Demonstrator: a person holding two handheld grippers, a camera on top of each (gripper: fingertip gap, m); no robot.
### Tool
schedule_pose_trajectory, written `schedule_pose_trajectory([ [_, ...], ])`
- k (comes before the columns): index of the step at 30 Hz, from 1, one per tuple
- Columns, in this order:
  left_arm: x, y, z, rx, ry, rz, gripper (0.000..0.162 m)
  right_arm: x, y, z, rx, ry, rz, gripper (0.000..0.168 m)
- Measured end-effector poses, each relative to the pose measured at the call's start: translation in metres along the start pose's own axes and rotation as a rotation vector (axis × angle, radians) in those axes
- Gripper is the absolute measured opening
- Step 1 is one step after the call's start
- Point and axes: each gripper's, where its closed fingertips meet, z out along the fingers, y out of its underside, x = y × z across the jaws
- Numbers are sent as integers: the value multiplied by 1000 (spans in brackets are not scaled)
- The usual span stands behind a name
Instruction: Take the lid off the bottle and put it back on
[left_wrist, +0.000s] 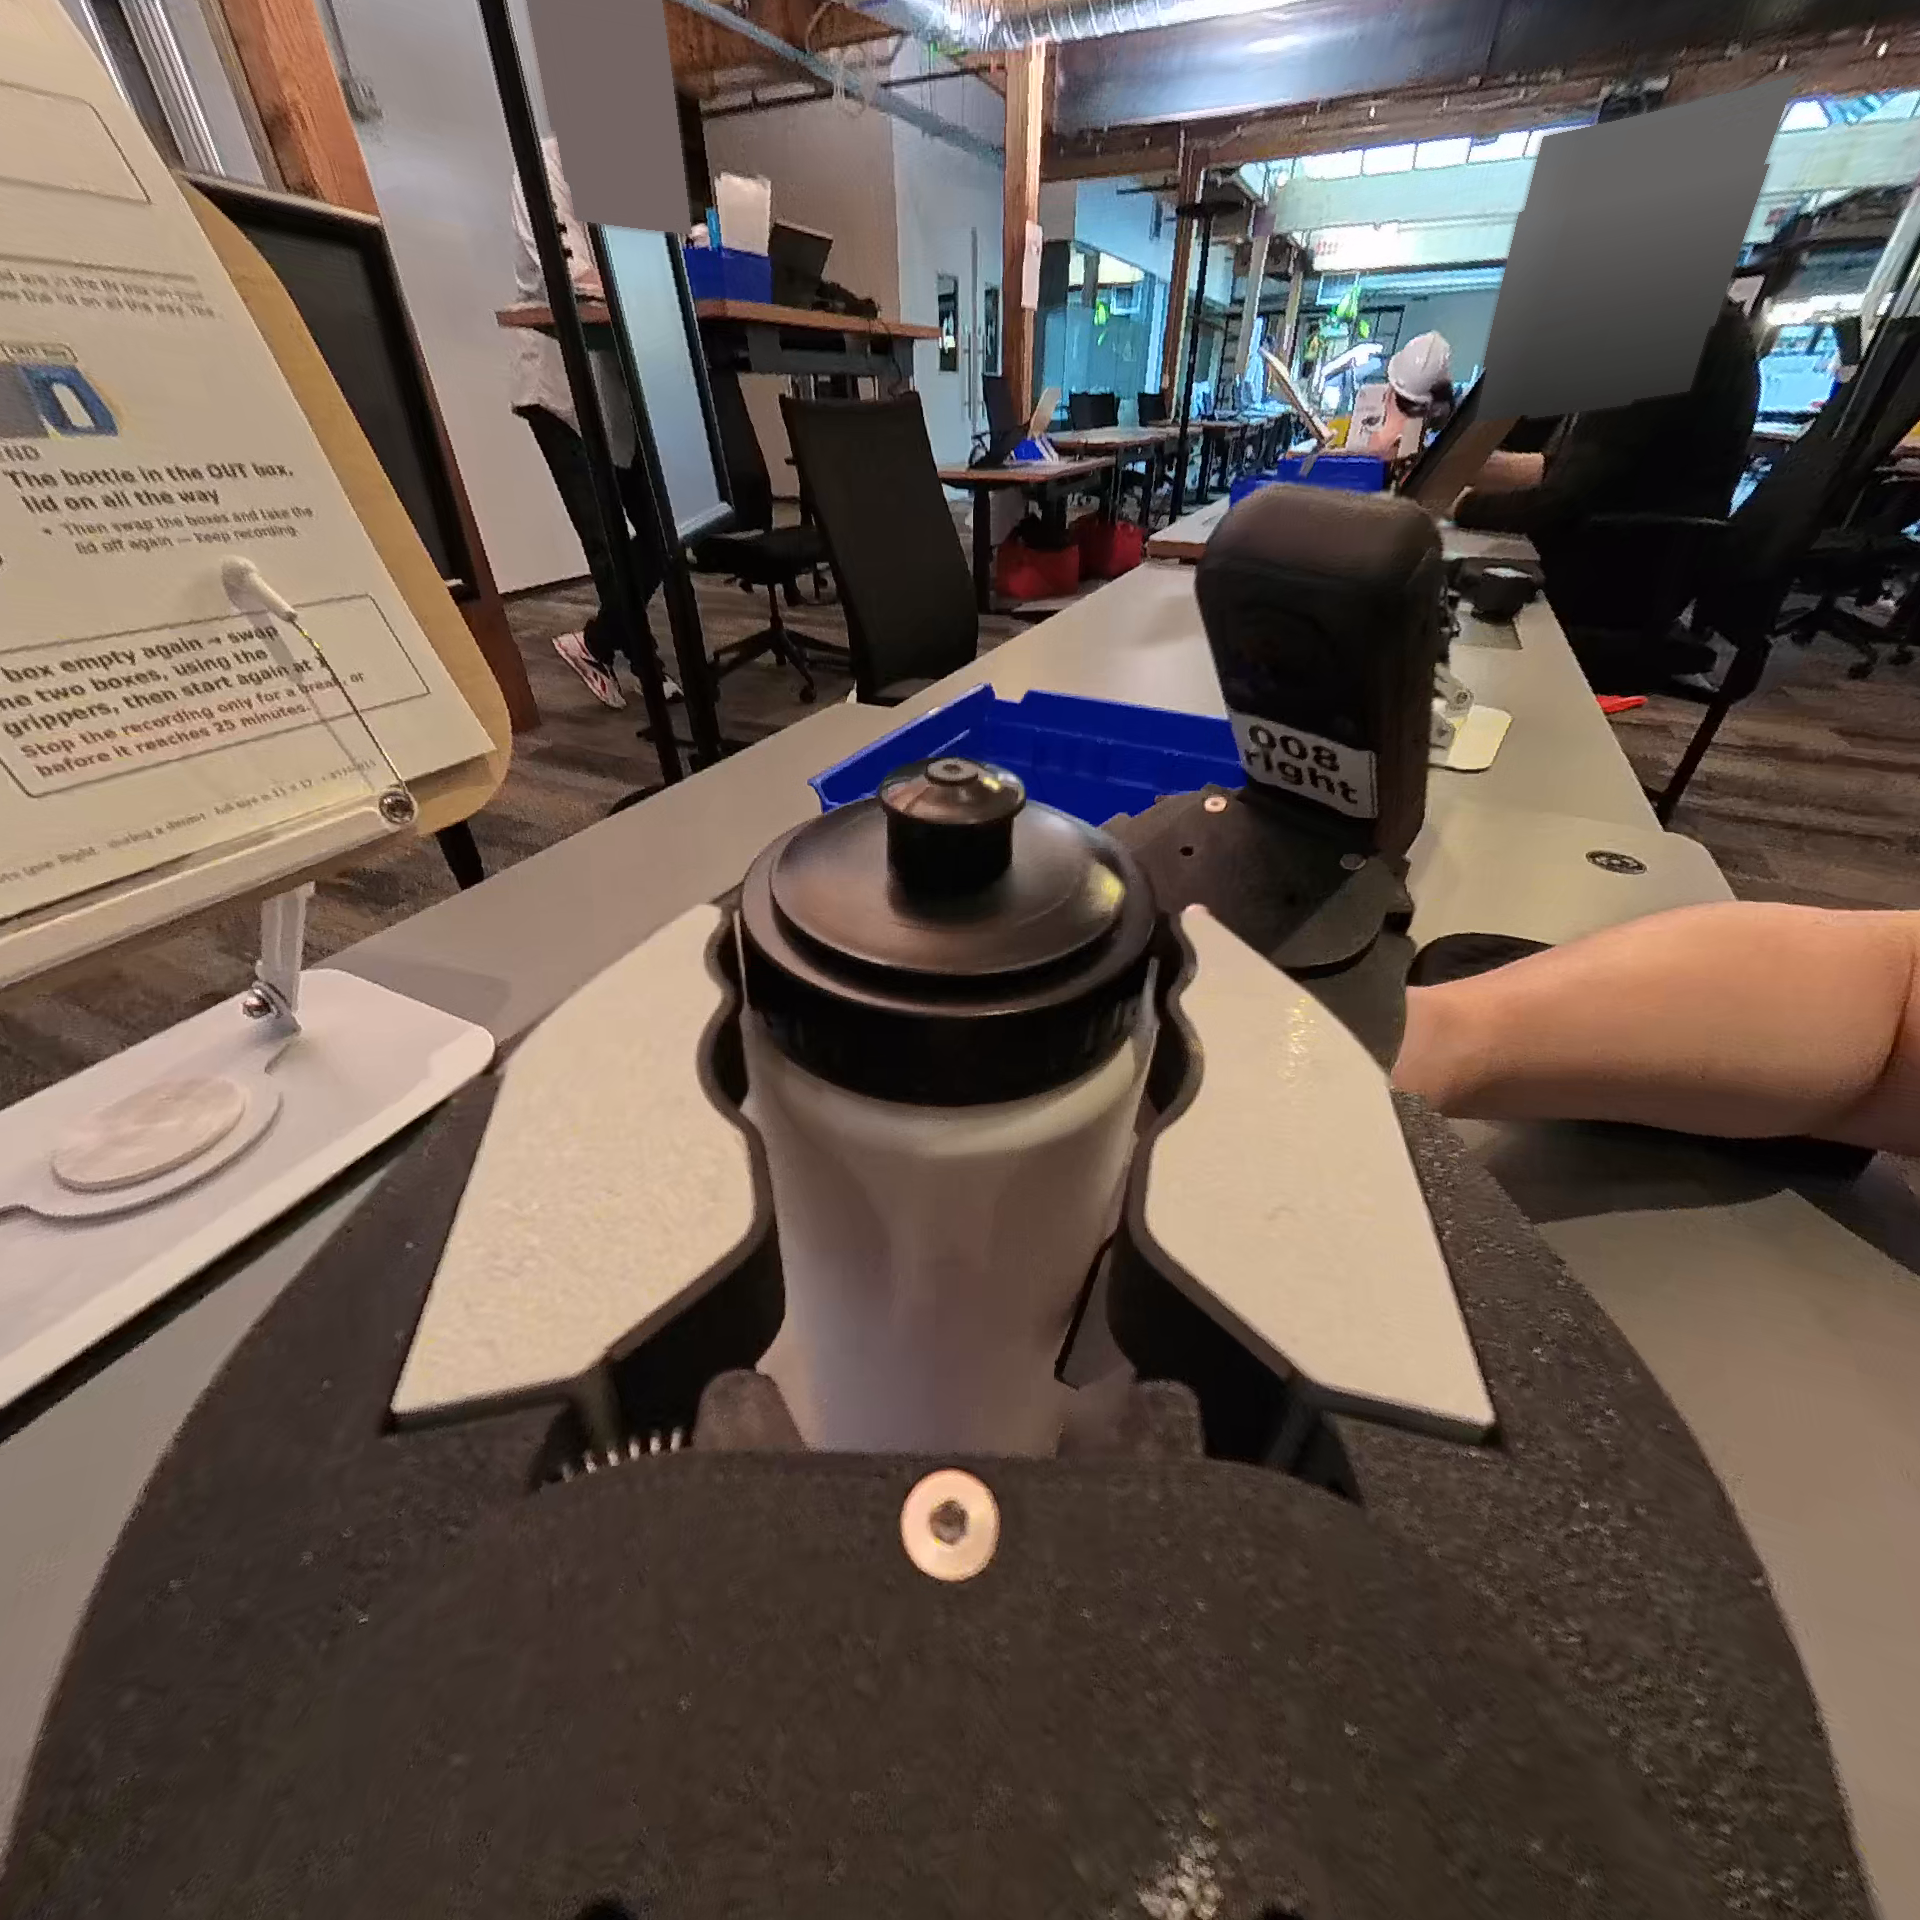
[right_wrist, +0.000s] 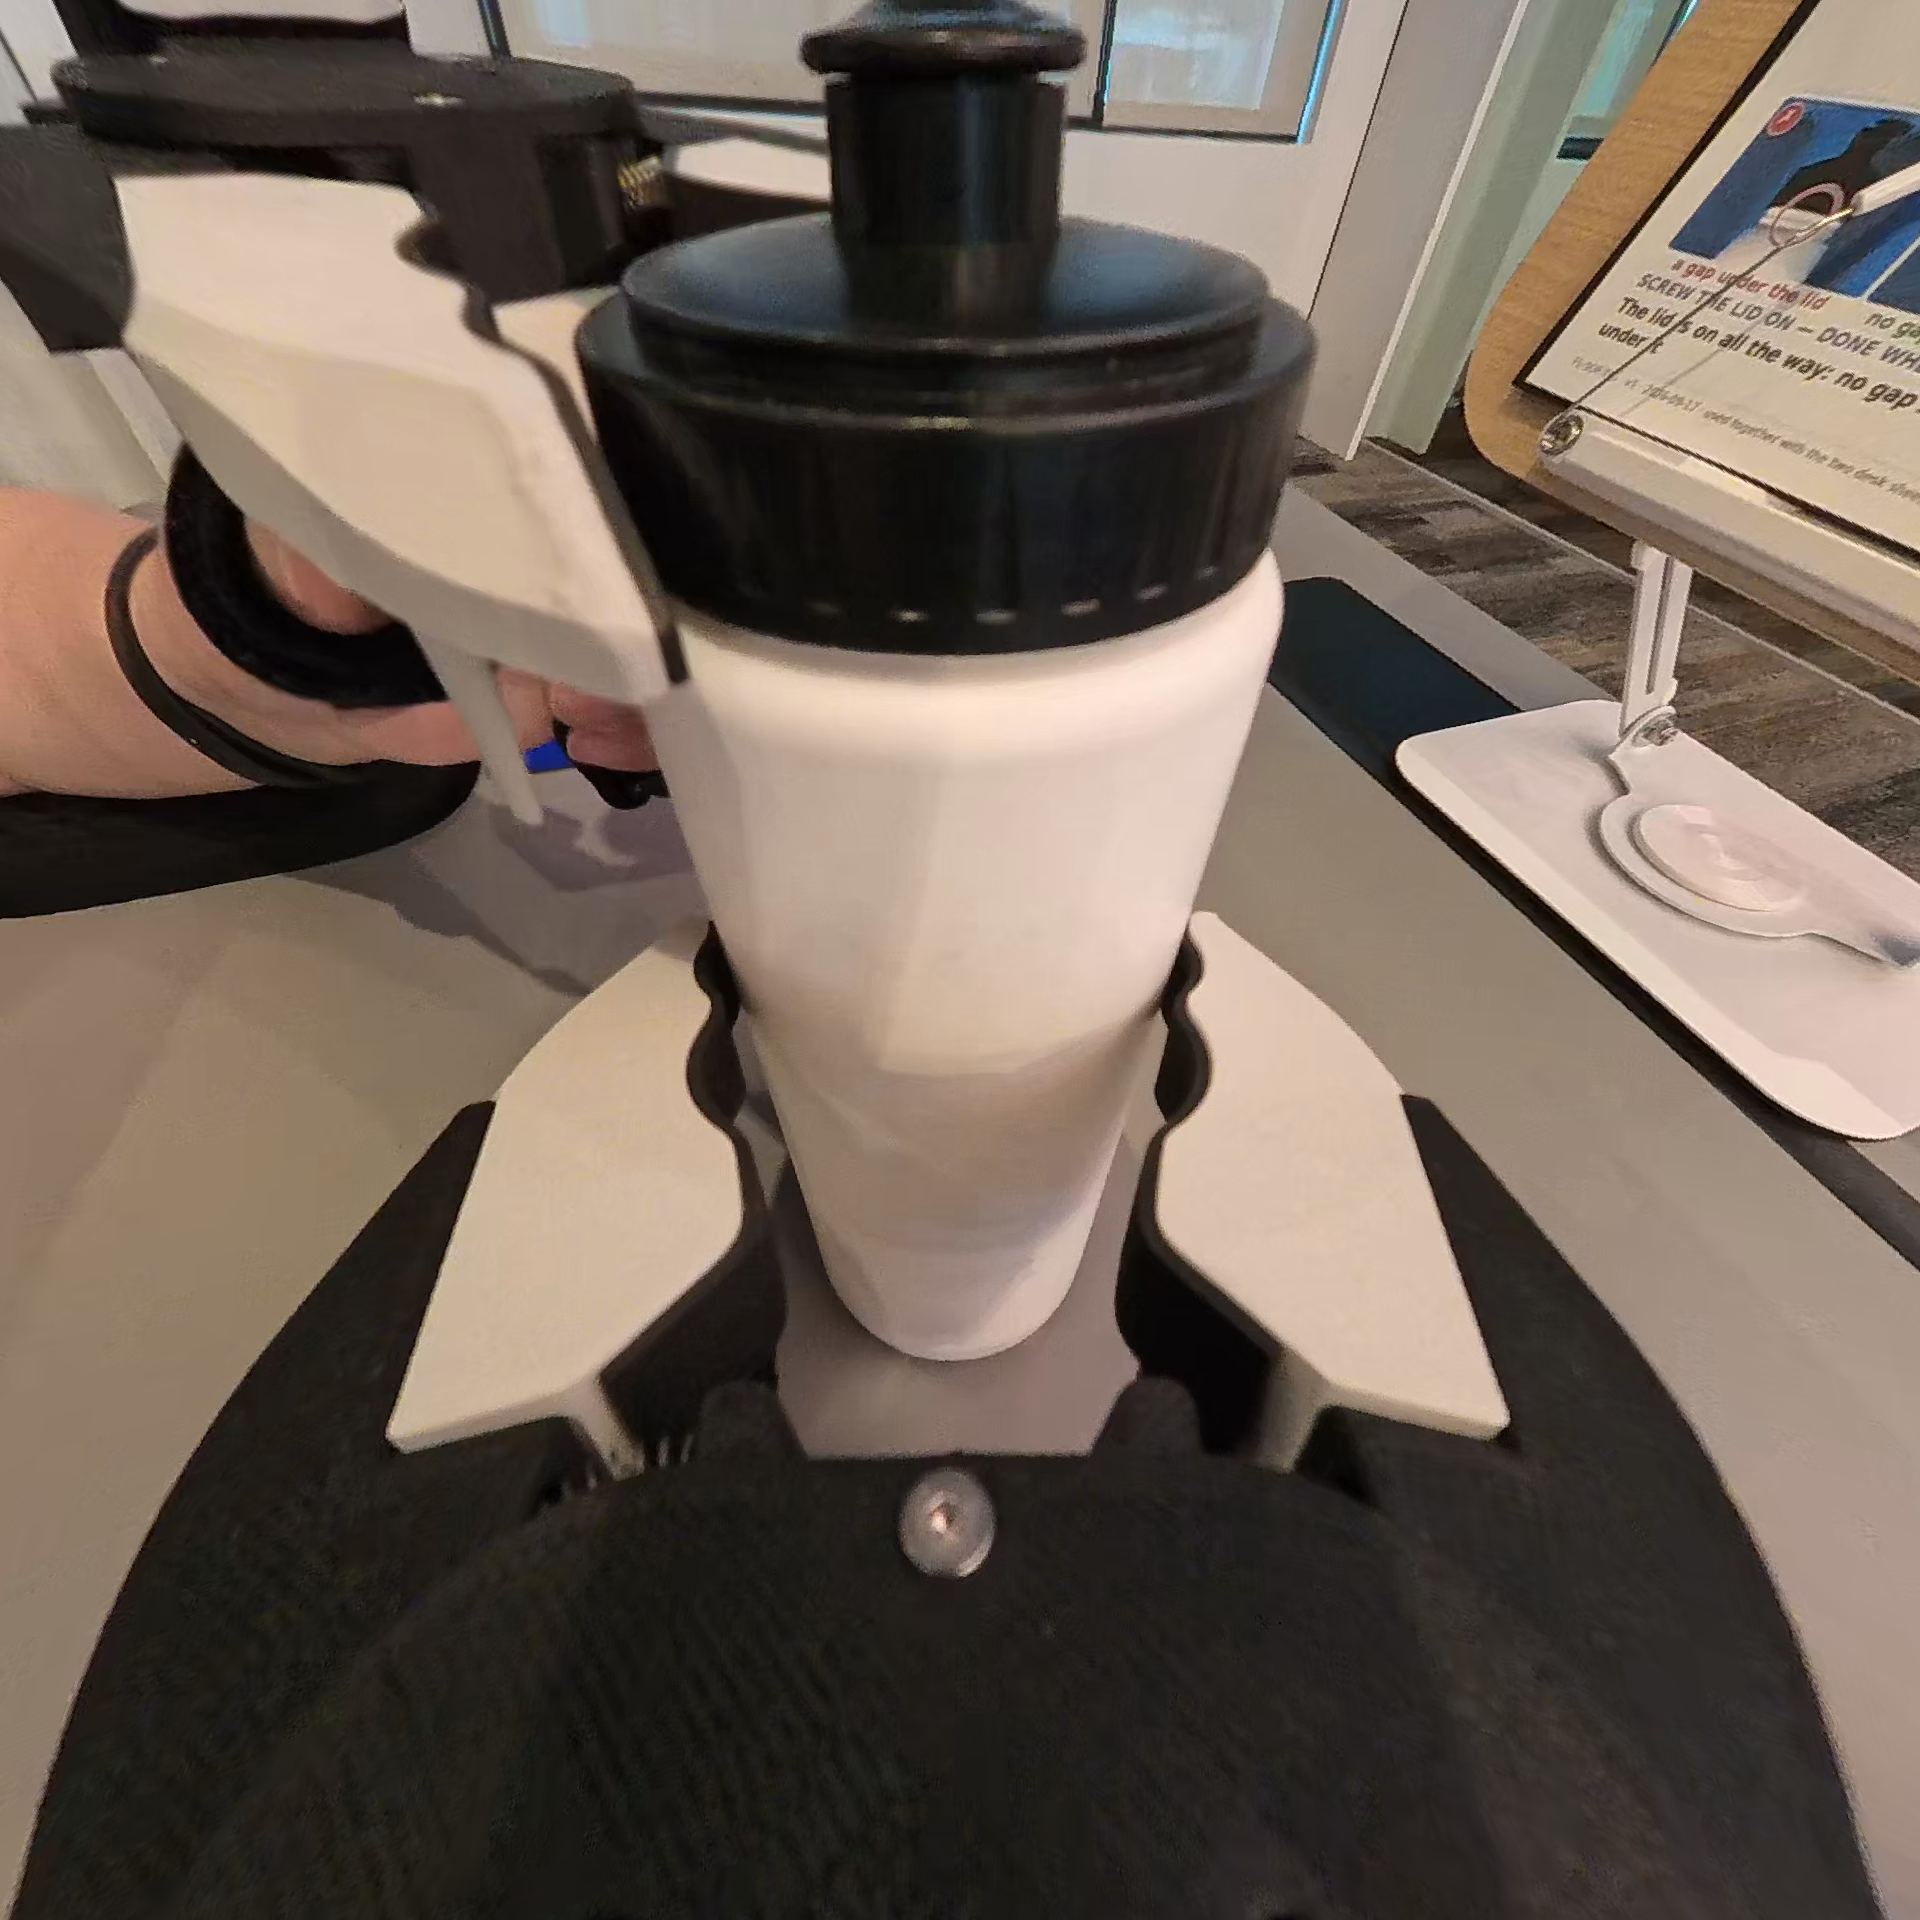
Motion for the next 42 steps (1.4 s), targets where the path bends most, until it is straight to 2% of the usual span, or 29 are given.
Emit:
schedule_pose_trajectory([
  [24, 2, -5, -3, -9, 71, 27, 72, -2, 1, -1, -26, -27, -13, 79],
  [25, 5, -11, -4, 16, 85, 19, 82, -2, -1, -2, -32, -30, -6, 79],
  [26, 5, -20, -6, 49, 73, 0, 98, -1, -7, -6, -26, -32, 5, 79],
  [27, 5, -30, -9, 75, 60, -10, 108, 2, -19, -14, -2, -25, 18, 79],
  [29, 11, -52, -20, 140, 61, -4, 111, 13, -56, -46, 51, -1, 41, 79],
  [31, 19, -71, -31, 194, 63, 22, 109, 33, -92, -99, 41, 65, 42, 80],
  [32, 22, -76, -33, 196, 57, 34, 107, 45, -98, -131, -11, 106, 69, 80],
  [35, 26, -78, -32, 137, 43, 28, 106, 92, -75, -216, -127, 322, 256, 80],
  [37, 32, -73, -29, 80, 76, -5, 107, 123, -35, -253, -240, 453, 422, 80],
  [40, 36, -66, -27, 28, 116, -55, 103, 150, 40, -279, -463, 542, 686, 80],
  [42, 33, -59, -25, -8, 104, -53, 101, 155, 79, -279, -578, 513, 819, 80],
])
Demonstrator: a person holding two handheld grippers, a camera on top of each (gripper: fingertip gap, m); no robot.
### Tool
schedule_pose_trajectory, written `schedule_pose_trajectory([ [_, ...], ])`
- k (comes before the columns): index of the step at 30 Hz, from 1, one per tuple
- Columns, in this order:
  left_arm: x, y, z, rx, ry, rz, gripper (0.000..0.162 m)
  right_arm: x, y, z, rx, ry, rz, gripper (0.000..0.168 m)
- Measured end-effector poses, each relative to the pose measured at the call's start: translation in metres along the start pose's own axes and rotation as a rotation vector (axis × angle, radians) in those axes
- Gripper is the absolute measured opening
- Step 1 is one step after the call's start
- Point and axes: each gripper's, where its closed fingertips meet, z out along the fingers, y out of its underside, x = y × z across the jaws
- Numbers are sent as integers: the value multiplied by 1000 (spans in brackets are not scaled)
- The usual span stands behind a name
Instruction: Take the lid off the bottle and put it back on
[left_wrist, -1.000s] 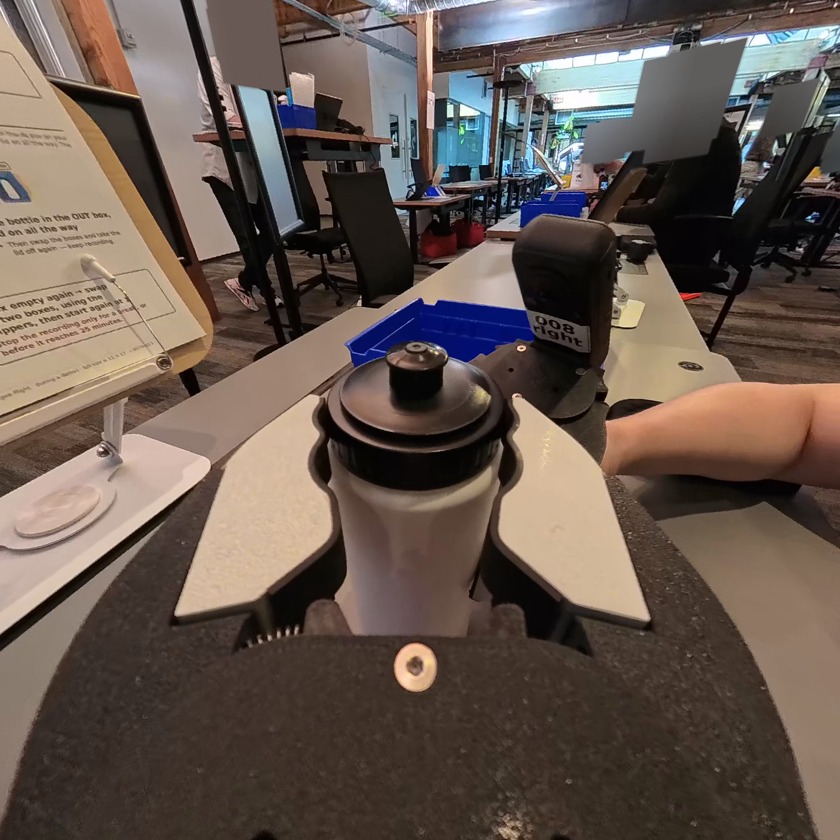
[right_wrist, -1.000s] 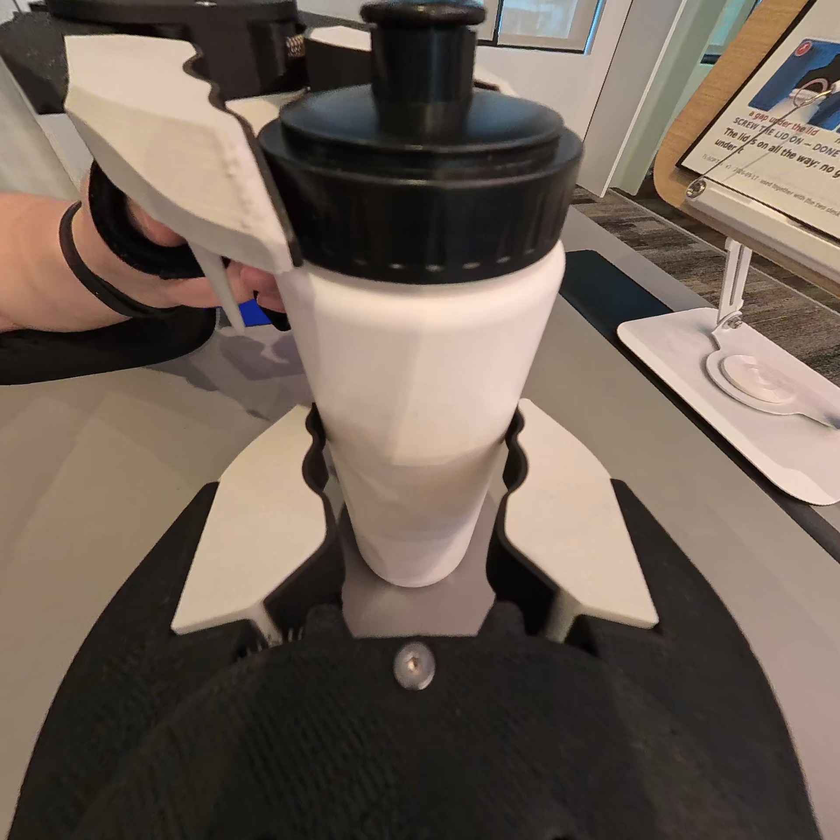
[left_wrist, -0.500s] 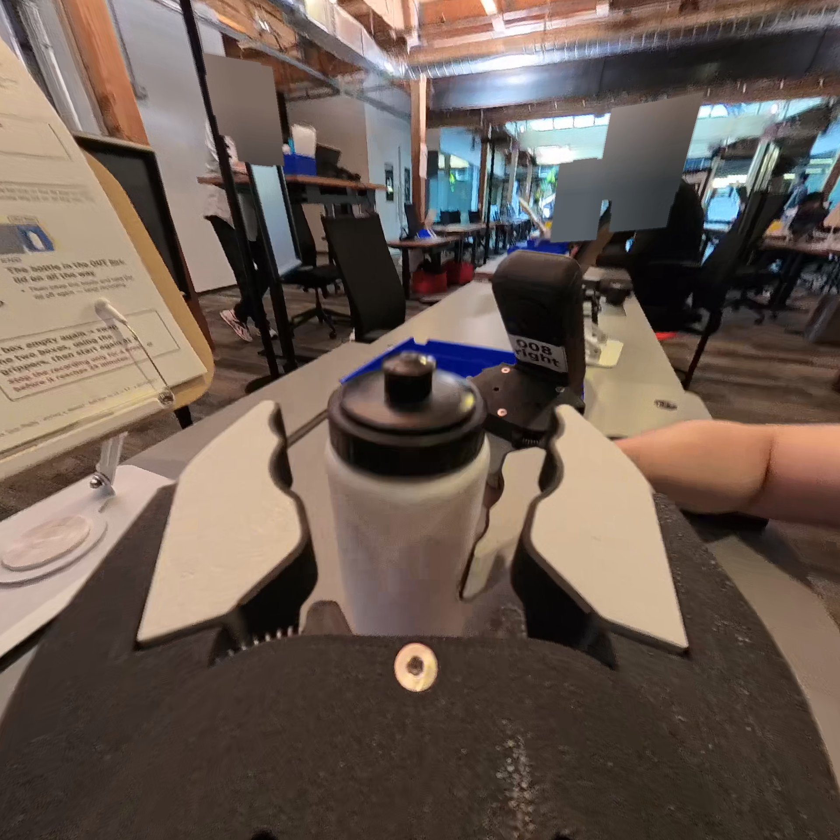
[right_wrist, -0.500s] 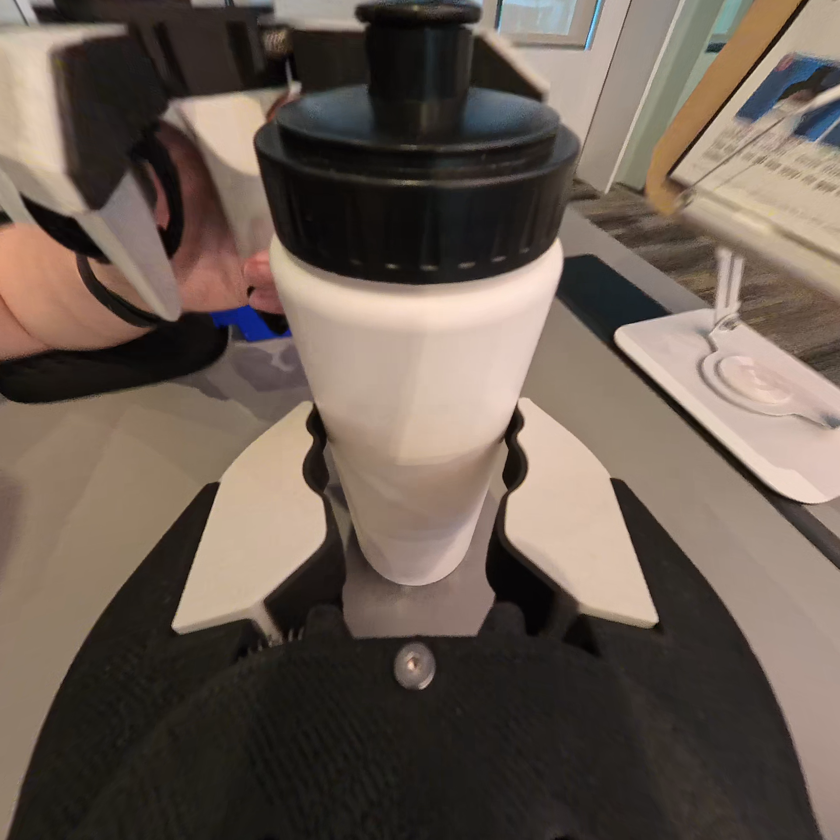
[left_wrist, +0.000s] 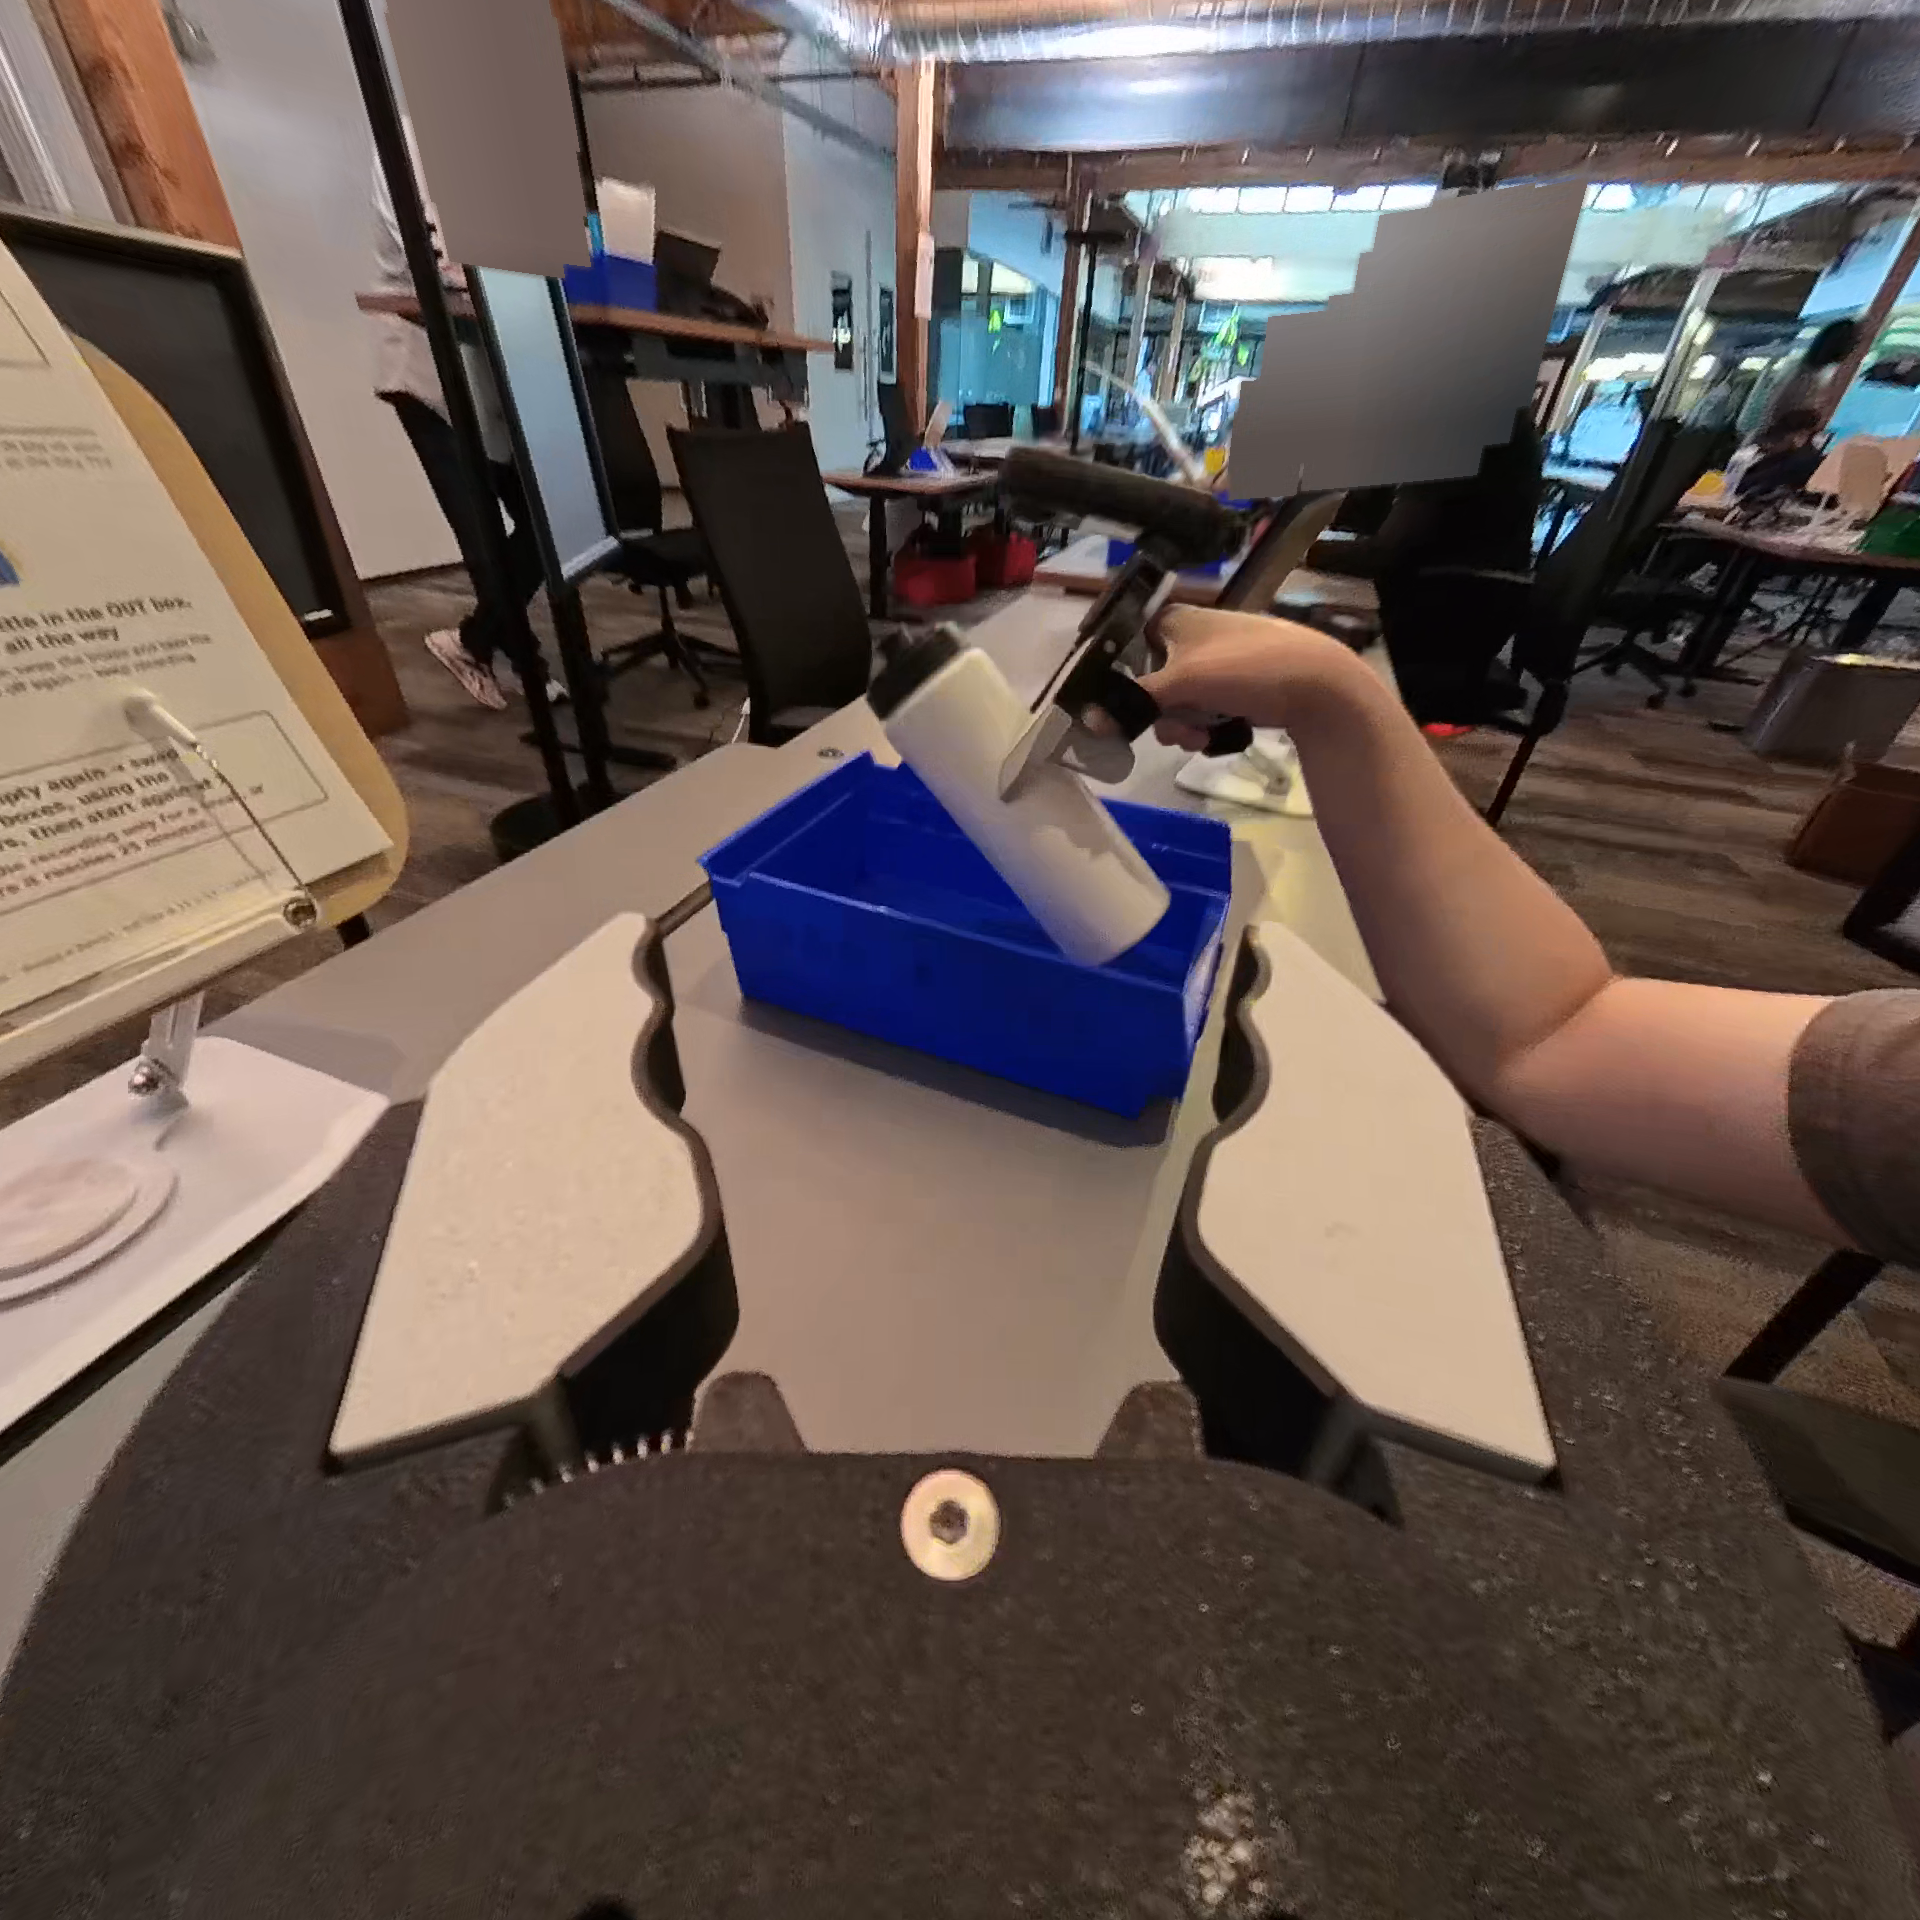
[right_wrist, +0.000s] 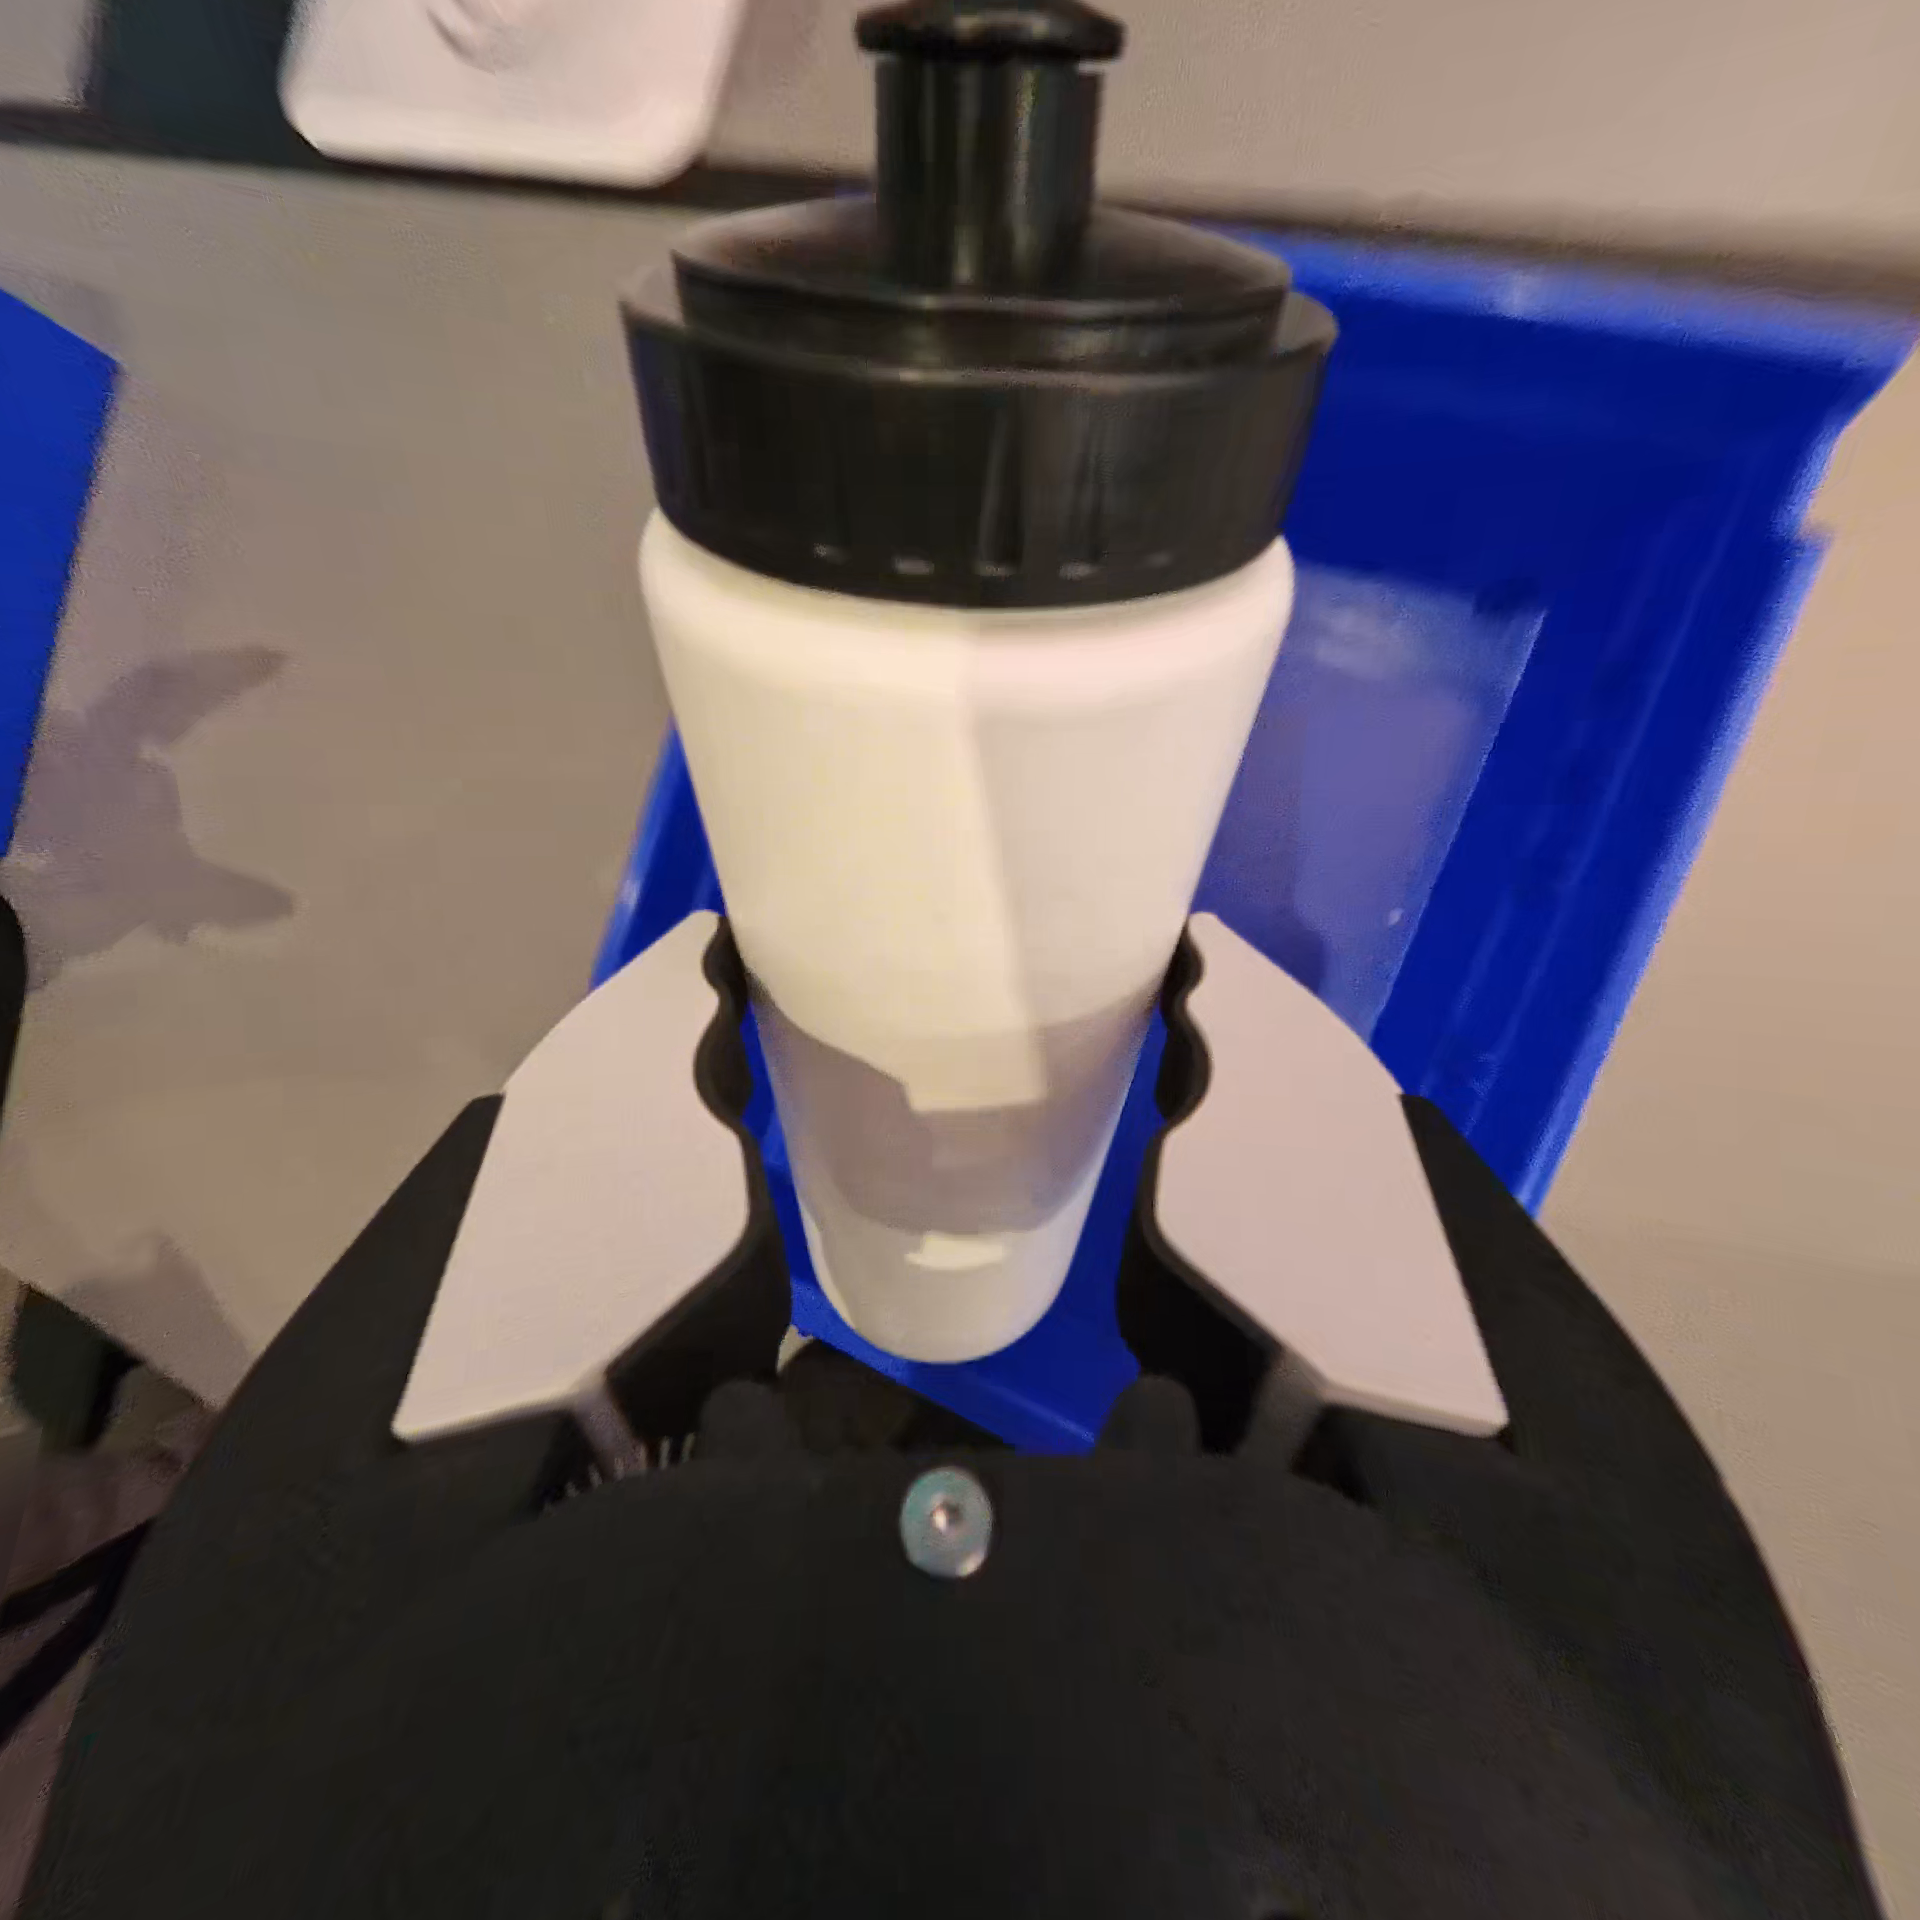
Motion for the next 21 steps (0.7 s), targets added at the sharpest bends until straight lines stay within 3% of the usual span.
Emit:
schedule_pose_trajectory([
  [3, -10, 20, 5, -110, -43, 22, 101, 9, 14, 34, -131, -76, 93, 77],
  [6, -31, 42, 9, -236, -164, 147, 101, 23, 31, 56, -259, -12, 111, 77],
  [13, -109, 76, -18, -555, -690, 473, 98, 42, 41, 76, -348, 112, 93, 76],
  [17, -112, 77, -18, -550, -701, 470, 98, 46, 27, 59, -286, 212, 4, 80],
  [21, -117, 78, -22, -568, -728, 477, 100, 34, -11, 7, -27, 288, -117, 84],
])
